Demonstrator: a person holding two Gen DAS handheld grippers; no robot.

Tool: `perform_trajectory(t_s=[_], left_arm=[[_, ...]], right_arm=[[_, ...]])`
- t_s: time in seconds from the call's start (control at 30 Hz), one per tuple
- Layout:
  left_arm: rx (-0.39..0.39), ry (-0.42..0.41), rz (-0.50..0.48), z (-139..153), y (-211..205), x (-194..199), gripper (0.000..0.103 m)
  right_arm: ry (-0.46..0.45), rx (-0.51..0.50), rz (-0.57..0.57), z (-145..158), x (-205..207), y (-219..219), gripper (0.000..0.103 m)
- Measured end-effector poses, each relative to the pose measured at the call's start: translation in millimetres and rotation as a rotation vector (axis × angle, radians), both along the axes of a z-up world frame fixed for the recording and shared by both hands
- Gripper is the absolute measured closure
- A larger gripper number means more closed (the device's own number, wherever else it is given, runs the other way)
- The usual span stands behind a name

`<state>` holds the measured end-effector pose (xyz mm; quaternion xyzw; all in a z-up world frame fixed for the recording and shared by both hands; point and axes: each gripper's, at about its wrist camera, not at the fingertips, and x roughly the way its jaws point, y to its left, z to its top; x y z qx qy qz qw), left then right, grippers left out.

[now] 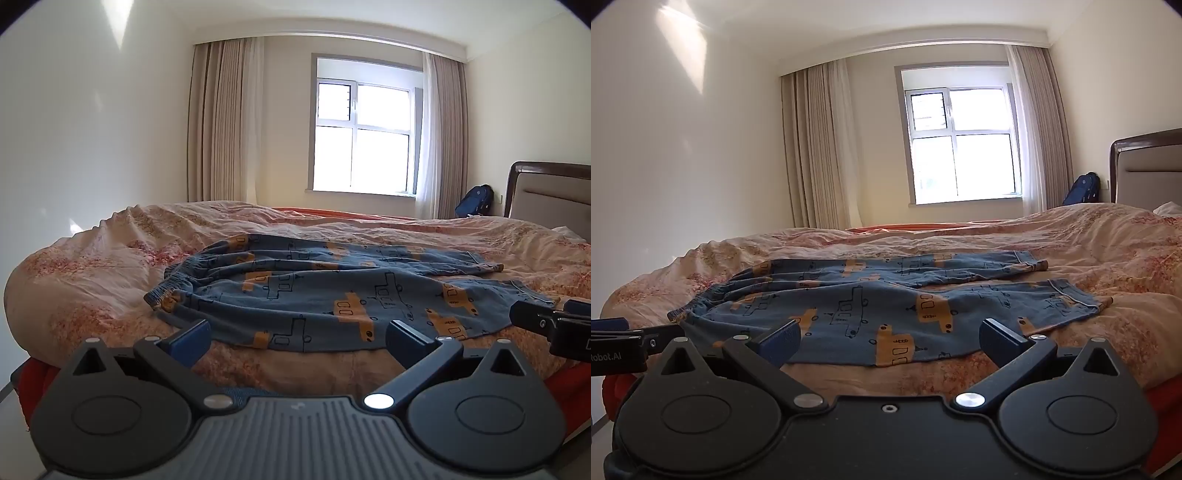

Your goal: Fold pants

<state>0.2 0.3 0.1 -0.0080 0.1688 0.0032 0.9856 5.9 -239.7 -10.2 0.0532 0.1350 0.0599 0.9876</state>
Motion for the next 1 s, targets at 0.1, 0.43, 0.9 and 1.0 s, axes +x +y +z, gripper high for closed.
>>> perform_trajectory(t_s=[0.1, 0.43, 0.9, 1.0], left_arm=[[-0.001, -0.002, 0.001, 0.0, 0.8, 0.8, 0.0], [-0.002, -0.002, -0.008, -1.3, 0.7, 1.9, 0.0], [0.0, -0.004, -0.01, -1.4, 1.4, 1.2, 0.0], [0.0, -0.004, -0.01, -1.4, 1.4, 1.1, 0.0]], right_arm=[[0.001, -0.001, -0.001, 0.3, -0.5, -0.1, 0.0], [0.003, 0.001, -0.002, 0.1, -0.4, -0.3, 0.0], [0.003, 0.001, -0.002, -0.8, -1.7, 0.2, 0.0], [0.004, 0.001, -0.002, 0.1, -2.6, -0.2, 0.0]])
